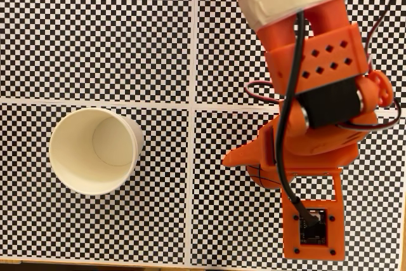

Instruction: Grasp basketball and place into cup.

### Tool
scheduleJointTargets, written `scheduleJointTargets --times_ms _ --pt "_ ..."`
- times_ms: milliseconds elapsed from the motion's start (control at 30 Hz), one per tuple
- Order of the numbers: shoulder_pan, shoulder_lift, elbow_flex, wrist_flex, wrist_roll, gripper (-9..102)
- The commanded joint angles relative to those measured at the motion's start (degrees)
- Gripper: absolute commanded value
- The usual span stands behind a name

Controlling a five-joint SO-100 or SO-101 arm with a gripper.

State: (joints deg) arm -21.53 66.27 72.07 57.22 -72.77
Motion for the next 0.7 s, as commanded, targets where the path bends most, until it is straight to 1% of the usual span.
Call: scheduleJointTargets --times_ms 0,667 --pt "-0.35 -0.26 -3.34 -0.79 0.70 57" --pt "-0.62 -5.36 -7.47 -0.79 2.29 59"
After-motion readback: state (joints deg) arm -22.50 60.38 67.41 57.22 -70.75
